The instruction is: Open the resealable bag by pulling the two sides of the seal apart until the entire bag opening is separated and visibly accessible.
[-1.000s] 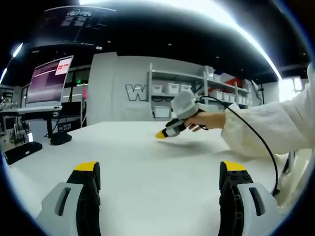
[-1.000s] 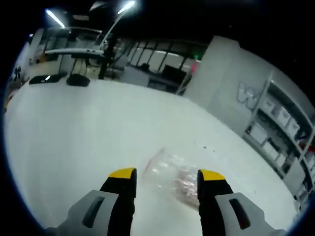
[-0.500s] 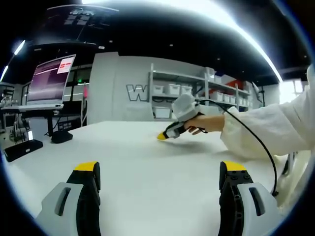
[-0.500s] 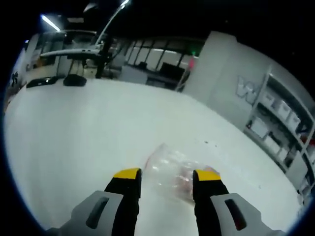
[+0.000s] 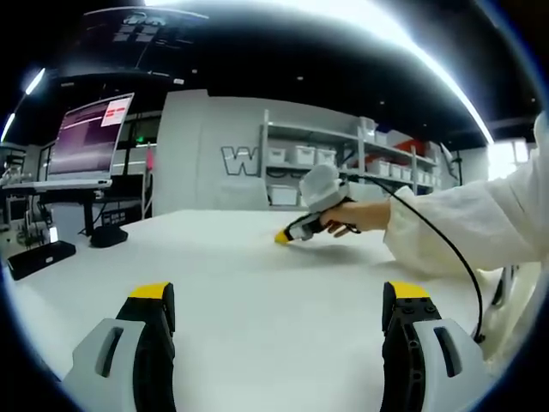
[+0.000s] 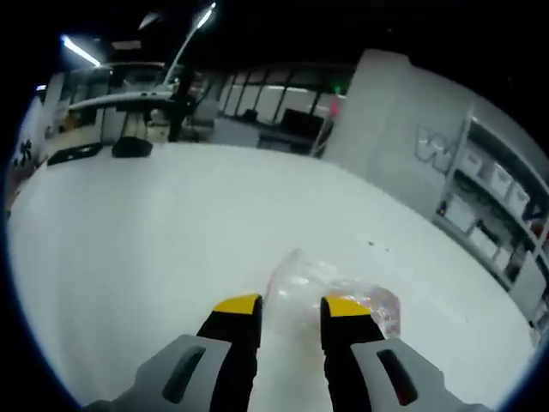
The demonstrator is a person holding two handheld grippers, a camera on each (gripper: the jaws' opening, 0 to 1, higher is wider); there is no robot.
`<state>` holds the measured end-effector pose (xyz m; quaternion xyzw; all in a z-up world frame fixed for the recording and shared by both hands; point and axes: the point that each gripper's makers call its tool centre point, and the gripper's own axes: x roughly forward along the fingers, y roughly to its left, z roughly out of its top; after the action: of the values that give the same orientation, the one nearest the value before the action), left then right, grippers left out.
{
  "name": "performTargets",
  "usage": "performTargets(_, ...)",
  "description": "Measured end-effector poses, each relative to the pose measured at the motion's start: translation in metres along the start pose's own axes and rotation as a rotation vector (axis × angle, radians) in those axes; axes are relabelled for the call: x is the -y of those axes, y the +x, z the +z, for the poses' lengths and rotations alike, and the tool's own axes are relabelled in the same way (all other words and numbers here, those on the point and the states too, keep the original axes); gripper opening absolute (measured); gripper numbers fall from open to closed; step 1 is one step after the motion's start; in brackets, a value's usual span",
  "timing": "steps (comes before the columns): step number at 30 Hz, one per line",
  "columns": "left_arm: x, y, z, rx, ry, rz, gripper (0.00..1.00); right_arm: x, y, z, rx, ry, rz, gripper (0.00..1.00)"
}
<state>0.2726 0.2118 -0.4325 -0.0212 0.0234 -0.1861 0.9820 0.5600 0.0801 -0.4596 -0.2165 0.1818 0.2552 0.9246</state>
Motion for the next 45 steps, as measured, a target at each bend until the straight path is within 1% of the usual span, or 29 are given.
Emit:
performTargets(3, 0.000, 0.000, 0.000, 0.001, -0.001, 0.000, 1.00, 0.000, 0.001, 0.000, 0.001, -0.005, -0.002, 0.21)
performTargets(5, -0.001, 0.000, 0.000, 0.001, -0.001, 0.000, 1.00, -0.001, 0.002, 0.000, 0.001, -0.015, 0.003, 0.14)
performTargets(6, -0.001, 0.000, 0.000, 0.001, -0.001, 0.000, 1.00, -0.002, 0.003, -0.001, 0.000, -0.016, 0.004, 0.12)
performTargets(10, -0.003, 0.000, -0.001, -0.002, -0.001, 0.003, 1.00, -0.002, 0.005, 0.000, 0.014, 0.001, 0.015, 0.10)
performTargets(16, -0.001, 0.002, -0.001, -0.003, 0.000, -0.001, 1.00, -0.005, 0.004, 0.000, 0.023, -0.014, 0.025, 0.08)
performTargets(19, 0.001, 0.003, -0.001, -0.004, 0.002, -0.006, 1.00, -0.007, 0.005, -0.003, 0.007, -0.038, 0.033, 0.00)
performTargets(20, 0.001, 0.003, -0.001, -0.004, 0.003, -0.008, 1.00, -0.007, 0.006, -0.002, 0.014, -0.044, 0.028, 0.00)
performTargets(24, 0.001, 0.003, 0.000, -0.003, 0.006, -0.004, 1.00, -0.006, 0.005, -0.003, 0.005, -0.063, 0.031, 0.00)
performTargets(27, 0.001, 0.002, 0.002, -0.001, 0.006, -0.004, 1.00, -0.004, 0.003, -0.005, -0.003, -0.093, 0.027, 0.00)
performTargets(32, 0.005, 0.004, 0.002, -0.002, 0.010, -0.012, 1.00, -0.002, 0.001, -0.005, 0.000, -0.093, 0.022, 0.00)
performTargets(35, 0.006, 0.004, 0.001, -0.006, 0.011, -0.015, 1.00, 0.002, 0.000, -0.005, 0.000, -0.109, 0.011, 0.00)
performTargets(41, 0.006, 0.004, 0.001, -0.008, 0.014, -0.012, 1.00, 0.016, -0.009, 0.007, 0.044, -0.100, -0.039, 0.00)
performTargets(43, 0.006, 0.004, 0.001, -0.007, 0.014, -0.011, 1.00, 0.026, -0.014, 0.015, 0.073, -0.099, -0.074, 0.00)
performTargets(45, 0.006, 0.004, 0.001, -0.008, 0.013, -0.012, 1.00, 0.032, -0.019, 0.020, 0.093, -0.088, -0.094, 0.00)
